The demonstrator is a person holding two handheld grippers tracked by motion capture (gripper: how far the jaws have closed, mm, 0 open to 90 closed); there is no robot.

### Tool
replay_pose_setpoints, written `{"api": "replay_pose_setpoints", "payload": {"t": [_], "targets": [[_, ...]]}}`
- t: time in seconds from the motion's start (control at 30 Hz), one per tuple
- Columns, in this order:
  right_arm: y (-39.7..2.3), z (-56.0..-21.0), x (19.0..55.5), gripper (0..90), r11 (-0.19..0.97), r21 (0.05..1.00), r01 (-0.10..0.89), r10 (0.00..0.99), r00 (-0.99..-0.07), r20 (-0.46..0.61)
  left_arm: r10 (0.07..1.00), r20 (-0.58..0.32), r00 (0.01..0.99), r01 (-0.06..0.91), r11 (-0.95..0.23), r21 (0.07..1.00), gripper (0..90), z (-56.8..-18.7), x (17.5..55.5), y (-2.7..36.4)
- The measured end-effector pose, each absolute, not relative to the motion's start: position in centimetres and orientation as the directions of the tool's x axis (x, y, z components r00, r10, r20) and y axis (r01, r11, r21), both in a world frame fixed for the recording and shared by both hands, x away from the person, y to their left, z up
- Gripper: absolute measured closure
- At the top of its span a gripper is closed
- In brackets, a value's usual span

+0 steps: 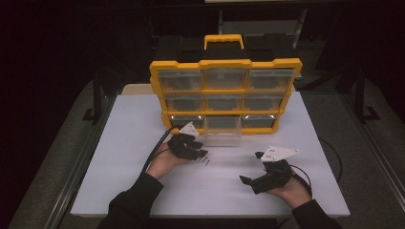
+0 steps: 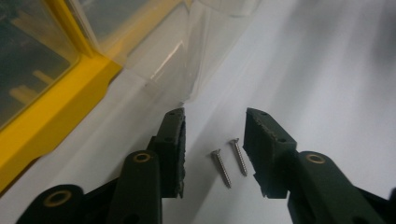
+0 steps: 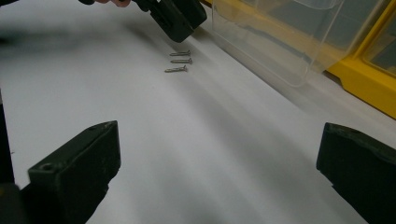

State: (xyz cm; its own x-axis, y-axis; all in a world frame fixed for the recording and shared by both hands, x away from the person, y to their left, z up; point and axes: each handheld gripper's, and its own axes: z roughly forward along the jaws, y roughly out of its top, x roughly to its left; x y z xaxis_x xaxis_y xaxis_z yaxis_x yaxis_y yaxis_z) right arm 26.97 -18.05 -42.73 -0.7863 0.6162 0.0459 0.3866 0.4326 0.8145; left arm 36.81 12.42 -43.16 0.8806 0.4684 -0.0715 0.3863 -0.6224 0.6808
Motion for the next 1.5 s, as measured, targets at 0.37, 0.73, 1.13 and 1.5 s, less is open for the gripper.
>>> {"api": "replay_pose_setpoints", "payload": {"t": [0.37, 0.73, 1.13, 1.5], "targets": [[-18.0, -42.7, 27.0, 0.0, 0.435, 0.814, 0.385, 0.616, -0.787, 0.043, 0.467, -0.097, 0.879, 0.412, -0.642, 0.647, 73.7, -43.7, 37.0, 12.2], [-18.0, -42.7, 26.9, 0.0, 0.436, 0.814, 0.385, 0.615, -0.788, 0.043, 0.472, -0.108, 0.875, 0.427, -0.649, 0.630, 79.6, -44.3, 36.9, 11.9], [-18.0, -42.8, 26.9, 0.0, 0.437, 0.813, 0.385, 0.613, -0.788, 0.044, 0.482, -0.104, 0.870, 0.434, -0.650, 0.623, 86.7, -44.6, 37.0, 11.9], [-18.0, -42.7, 27.0, 0.0, 0.436, 0.813, 0.386, 0.614, -0.788, 0.045, 0.472, -0.095, 0.876, 0.424, -0.663, 0.617, 87.0, -44.5, 37.1, 12.1]]}}
